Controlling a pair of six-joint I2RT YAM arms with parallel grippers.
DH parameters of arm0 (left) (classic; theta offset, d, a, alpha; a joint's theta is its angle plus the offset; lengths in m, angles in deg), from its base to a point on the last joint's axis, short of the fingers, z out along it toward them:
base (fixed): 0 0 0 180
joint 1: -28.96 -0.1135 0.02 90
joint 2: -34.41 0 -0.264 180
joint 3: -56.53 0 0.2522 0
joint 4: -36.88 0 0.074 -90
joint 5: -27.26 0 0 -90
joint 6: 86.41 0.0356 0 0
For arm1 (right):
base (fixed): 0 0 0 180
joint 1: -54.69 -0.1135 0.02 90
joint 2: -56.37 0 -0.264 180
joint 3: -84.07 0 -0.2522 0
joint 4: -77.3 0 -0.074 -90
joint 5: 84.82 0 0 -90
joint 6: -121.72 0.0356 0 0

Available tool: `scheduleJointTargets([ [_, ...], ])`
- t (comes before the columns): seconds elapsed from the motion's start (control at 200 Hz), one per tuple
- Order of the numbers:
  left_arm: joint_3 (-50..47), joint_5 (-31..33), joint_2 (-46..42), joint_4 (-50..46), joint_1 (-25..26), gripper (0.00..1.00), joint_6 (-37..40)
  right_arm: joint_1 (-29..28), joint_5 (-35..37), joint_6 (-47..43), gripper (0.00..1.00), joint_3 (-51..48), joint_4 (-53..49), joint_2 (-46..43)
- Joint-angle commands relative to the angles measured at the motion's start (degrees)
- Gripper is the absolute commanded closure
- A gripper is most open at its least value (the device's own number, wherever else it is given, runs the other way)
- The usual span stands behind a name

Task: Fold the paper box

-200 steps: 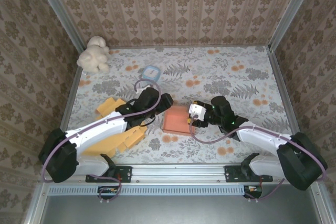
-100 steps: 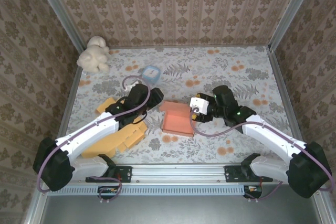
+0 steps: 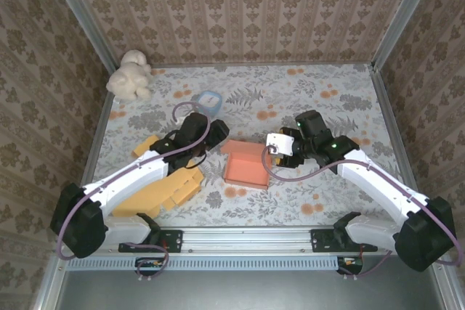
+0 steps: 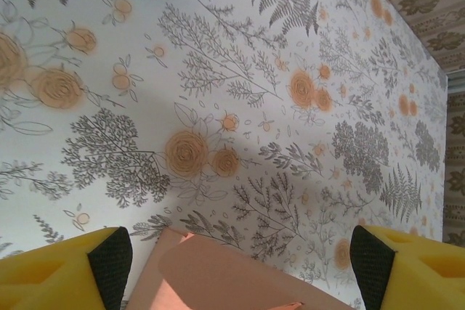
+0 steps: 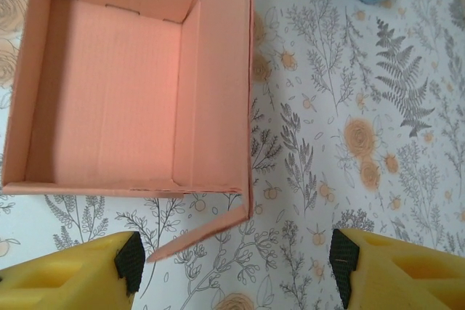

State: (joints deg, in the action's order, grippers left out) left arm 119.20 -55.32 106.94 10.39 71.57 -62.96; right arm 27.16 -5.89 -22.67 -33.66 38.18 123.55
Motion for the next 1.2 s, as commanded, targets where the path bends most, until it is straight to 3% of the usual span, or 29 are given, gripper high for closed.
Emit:
scheduleJointTargets([
  [0.0, 1.7, -1.2, 2.4, 1.8, 0.5, 0.18, -2.2, -0.5, 0.8, -1.2, 0.28, -2.8, 5.5, 2.1],
  [0.67, 2.8, 0.3, 5.0, 4.4, 6.2, 0.21, -6.2, -2.7, -0.8, 3.4, 0.38, -11.5, 24.7, 3.5],
  [1.195, 2.1, 1.3, 6.5, 5.7, 11.3, 0.25, -7.2, -5.9, 0.4, 3.7, 0.42, -12.3, 24.8, 5.0],
])
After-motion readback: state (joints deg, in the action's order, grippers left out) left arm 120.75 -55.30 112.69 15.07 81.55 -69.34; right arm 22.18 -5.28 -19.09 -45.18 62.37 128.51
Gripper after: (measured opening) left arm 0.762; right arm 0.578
